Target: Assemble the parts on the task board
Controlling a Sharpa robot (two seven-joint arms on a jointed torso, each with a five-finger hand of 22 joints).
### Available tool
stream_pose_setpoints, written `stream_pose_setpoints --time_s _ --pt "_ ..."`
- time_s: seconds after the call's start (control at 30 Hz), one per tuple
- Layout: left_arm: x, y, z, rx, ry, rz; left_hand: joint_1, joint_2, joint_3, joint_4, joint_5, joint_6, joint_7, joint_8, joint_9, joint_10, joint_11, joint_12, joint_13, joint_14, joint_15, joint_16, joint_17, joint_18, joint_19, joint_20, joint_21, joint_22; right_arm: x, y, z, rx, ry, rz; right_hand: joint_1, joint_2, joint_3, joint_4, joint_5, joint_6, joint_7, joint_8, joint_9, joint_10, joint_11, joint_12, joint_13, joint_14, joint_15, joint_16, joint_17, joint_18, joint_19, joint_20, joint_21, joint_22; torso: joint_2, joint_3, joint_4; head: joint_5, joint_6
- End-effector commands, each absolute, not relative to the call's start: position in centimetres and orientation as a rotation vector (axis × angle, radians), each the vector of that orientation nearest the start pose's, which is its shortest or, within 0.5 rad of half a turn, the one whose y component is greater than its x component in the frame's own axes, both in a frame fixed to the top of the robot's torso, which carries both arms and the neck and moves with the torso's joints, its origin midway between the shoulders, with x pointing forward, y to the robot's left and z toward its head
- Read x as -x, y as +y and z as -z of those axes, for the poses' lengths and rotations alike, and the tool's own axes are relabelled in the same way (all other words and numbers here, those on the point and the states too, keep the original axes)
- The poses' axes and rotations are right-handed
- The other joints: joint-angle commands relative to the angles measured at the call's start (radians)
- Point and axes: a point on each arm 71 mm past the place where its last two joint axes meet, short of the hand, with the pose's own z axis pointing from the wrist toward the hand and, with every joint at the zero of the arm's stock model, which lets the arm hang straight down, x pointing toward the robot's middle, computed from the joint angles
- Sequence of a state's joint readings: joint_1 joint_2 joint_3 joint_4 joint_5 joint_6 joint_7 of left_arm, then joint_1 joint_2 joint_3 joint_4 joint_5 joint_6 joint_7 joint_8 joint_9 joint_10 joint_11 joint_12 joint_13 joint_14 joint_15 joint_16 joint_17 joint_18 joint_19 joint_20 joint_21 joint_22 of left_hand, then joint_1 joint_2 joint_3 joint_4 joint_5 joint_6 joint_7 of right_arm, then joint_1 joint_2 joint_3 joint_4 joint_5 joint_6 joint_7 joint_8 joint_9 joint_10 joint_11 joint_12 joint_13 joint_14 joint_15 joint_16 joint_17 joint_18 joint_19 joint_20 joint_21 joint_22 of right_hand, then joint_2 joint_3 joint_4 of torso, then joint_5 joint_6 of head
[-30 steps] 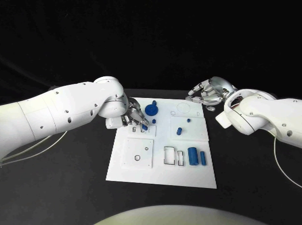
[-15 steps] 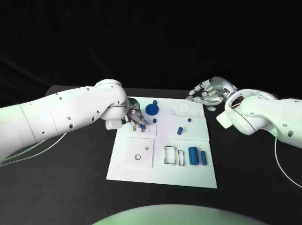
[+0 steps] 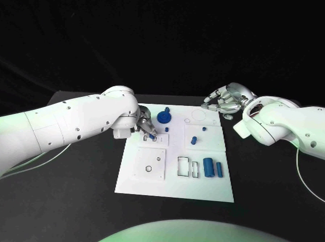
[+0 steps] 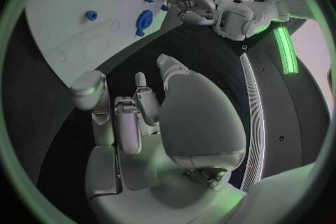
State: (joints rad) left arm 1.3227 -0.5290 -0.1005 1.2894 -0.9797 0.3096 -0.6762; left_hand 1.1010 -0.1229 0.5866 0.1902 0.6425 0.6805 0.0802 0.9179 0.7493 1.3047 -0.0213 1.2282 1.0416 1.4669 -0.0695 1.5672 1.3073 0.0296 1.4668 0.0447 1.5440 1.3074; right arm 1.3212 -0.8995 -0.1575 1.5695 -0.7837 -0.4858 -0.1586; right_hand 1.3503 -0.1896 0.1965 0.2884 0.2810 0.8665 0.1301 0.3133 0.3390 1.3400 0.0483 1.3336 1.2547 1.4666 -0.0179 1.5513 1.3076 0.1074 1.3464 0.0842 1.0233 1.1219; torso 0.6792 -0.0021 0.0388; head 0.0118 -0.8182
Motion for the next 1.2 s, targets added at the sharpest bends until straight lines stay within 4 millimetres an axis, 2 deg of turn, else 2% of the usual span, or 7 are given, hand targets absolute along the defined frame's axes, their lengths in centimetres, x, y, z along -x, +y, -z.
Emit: stream_pose_setpoints --time_s 0.03,1.2 --pt "-51.47 12.73 20.88 0.016 2.488 0.251 -0.003 0.009 0.181 -0.173 0.006 0.034 -0.026 0.006 0.0 0.003 0.001 0.0 -0.002 0.104 -0.008 0.004 0.263 -0.019 0.078 -0.009 0.005 0.23 -48.78 -23.36 17.34 -0.555 1.726 -0.787 -0.011 0.002 0.007 0.001 0.003 -0.007 0.001 0.004 0.001 0.001 0.001 -0.005 -0.001 0.089 -0.005 -0.005 0.204 0.016 -0.004 -0.002 -0.005 -0.001 0.001 0.0 0.0001 0.0 -0.002" --pt "-51.1 12.07 21.16 0.013 2.482 0.273 -0.016 0.008 0.181 -0.171 0.006 0.036 -0.027 0.01 0.003 0.002 0.0 -0.006 -0.011 0.104 -0.009 0.004 0.263 -0.019 0.078 -0.01 0.005 0.23 -48.83 -23.32 17.4 -0.558 1.729 -0.789 -0.023 0.003 0.007 0.002 0.008 -0.008 0.001 0.006 0.003 0.002 0.001 -0.005 -0.001 0.089 -0.005 -0.005 0.205 0.015 -0.003 -0.002 -0.006 -0.001 0.0 0.0 -0.0003 0.0 -0.008"
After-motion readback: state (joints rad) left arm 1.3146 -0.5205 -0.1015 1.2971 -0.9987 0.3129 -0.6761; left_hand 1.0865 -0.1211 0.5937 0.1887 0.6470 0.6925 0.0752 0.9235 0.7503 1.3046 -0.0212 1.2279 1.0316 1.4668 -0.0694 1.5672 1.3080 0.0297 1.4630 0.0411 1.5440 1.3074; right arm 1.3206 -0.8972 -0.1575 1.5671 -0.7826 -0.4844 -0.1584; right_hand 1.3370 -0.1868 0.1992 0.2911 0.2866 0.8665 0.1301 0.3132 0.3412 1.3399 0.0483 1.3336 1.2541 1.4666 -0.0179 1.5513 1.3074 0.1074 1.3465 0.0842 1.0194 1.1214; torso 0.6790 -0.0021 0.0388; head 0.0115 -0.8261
